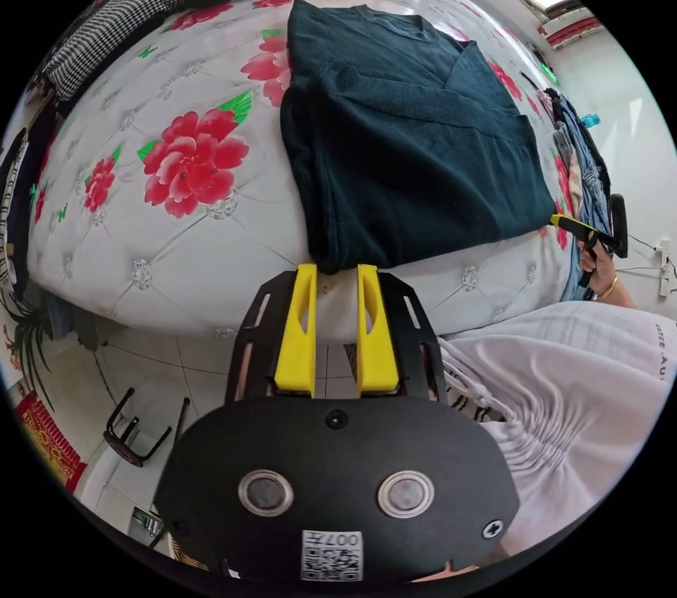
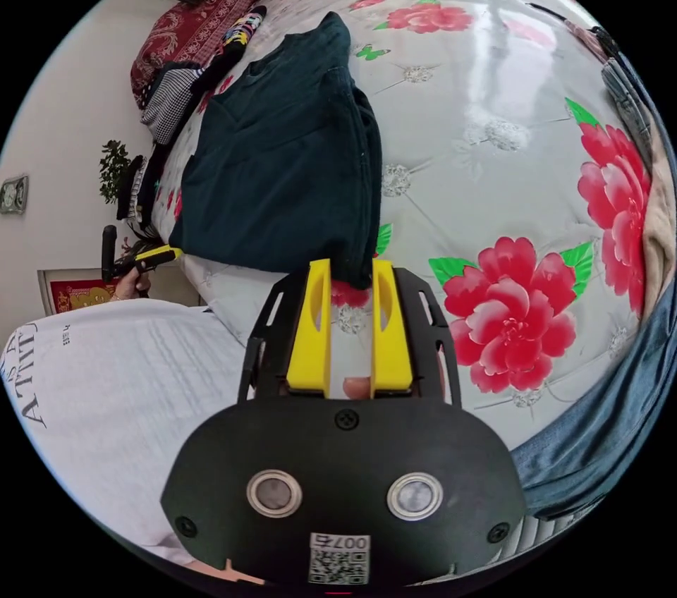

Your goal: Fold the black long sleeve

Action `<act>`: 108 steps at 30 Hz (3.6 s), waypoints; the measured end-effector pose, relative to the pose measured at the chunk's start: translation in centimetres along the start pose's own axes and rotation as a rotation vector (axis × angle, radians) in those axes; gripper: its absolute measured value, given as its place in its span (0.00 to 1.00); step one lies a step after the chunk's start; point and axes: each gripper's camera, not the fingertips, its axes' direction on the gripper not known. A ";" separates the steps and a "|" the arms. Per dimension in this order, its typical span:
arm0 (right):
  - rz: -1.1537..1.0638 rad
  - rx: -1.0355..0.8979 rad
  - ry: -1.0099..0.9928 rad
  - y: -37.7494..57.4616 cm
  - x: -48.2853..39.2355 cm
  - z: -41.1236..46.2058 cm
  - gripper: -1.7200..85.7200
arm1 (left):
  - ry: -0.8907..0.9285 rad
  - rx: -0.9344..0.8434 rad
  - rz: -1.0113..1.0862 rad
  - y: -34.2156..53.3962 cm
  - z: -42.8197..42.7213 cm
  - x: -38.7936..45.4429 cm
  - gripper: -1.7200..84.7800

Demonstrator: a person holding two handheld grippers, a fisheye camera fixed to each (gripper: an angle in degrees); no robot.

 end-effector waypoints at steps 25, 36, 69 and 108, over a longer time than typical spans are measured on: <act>-0.015 0.132 -0.481 9.8 5.2 -10.8 0.02 | 0.419 0.287 -0.063 13.0 -8.0 -1.6 0.02; 0.017 0.124 -0.703 2.4 5.2 -14.9 0.02 | 0.593 0.314 -0.137 6.3 -10.4 -6.7 0.02; 0.581 0.344 -0.567 -6.8 8.1 0.7 0.13 | 0.635 0.244 -0.363 -4.1 -0.3 -16.7 0.15; 0.112 0.034 -0.536 -19.7 -3.0 6.1 0.17 | 0.829 0.244 -0.188 -1.9 0.7 -20.3 0.27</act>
